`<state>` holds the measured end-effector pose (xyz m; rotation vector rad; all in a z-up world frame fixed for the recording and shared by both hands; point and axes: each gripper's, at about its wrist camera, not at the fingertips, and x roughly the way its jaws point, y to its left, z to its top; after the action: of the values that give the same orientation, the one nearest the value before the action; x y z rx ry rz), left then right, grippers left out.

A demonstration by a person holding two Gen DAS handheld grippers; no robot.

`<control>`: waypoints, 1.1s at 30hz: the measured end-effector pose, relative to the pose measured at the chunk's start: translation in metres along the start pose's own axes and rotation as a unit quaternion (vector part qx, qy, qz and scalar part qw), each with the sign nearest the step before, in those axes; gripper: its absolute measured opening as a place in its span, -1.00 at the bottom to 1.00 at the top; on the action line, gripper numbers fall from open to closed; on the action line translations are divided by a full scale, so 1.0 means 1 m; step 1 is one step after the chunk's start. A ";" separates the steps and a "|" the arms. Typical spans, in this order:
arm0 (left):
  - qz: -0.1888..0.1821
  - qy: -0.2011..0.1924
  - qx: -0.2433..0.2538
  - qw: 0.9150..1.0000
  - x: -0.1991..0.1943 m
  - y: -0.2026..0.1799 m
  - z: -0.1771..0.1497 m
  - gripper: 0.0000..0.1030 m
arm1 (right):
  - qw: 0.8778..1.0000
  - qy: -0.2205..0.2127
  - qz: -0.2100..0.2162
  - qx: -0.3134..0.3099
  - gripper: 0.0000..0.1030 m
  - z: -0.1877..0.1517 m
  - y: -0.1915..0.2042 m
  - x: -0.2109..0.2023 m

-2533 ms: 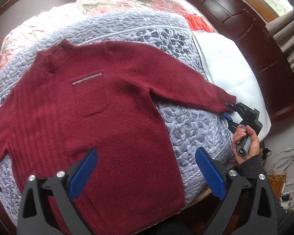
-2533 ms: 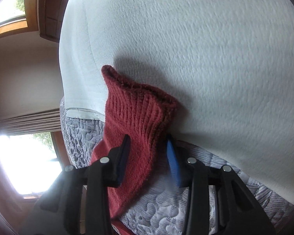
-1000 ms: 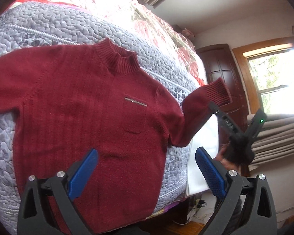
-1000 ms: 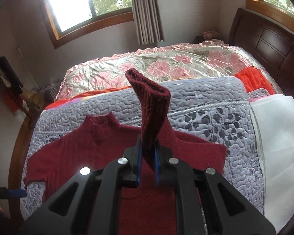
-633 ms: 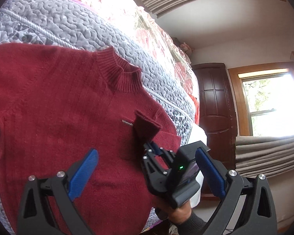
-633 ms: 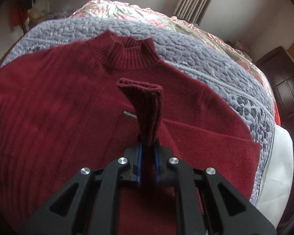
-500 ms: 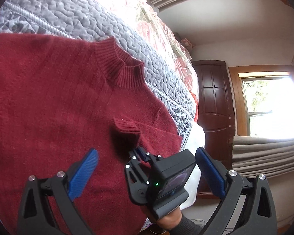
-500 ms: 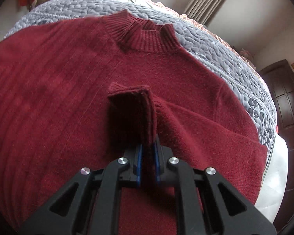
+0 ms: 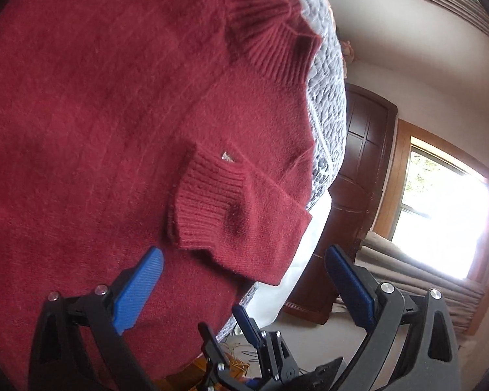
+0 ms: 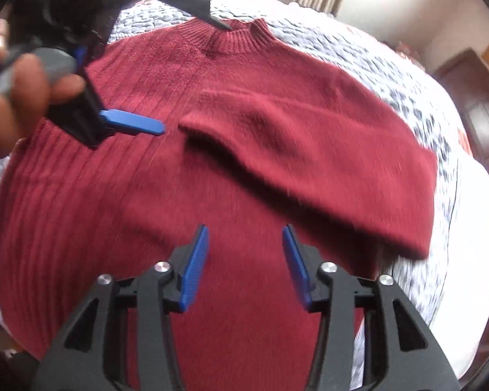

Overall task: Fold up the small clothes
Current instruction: 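Grasp the cuff with the left tool while the right tool releases it, then pull the sleeve across the body with the left tool and open it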

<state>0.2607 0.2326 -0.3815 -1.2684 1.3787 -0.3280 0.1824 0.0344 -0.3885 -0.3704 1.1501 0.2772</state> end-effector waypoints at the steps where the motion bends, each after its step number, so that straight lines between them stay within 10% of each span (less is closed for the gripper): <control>1: 0.022 0.004 -0.001 1.000 0.007 0.001 0.001 0.92 | 1.000 0.002 0.003 0.009 -0.03 -0.008 0.001 -0.007; 9: 0.070 -0.013 0.003 0.997 0.040 -0.009 0.010 0.83 | 0.998 0.012 0.045 0.053 -0.03 -0.026 0.005 -0.028; 15: 0.154 -0.010 0.065 0.986 0.045 -0.038 0.015 -0.81 | 0.996 0.006 0.071 0.062 0.01 -0.028 0.012 -0.037; 23: 0.166 -0.038 0.210 0.963 0.025 -0.114 0.005 -0.84 | 0.994 0.017 0.087 0.070 0.01 -0.032 0.016 -0.039; 29: 0.159 -0.091 0.363 0.914 -0.039 -0.191 -0.023 -0.84 | 0.990 0.028 0.104 0.090 0.01 -0.032 0.016 -0.036; 33: 0.169 -0.118 0.394 0.896 -0.077 -0.198 -0.021 -0.84 | 0.990 0.033 0.111 0.086 0.01 -0.031 0.022 -0.033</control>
<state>0.3173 0.2114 -0.1764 -0.3710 1.0538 -0.4158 0.1348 0.0403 -0.3719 -0.0993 1.2717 0.3581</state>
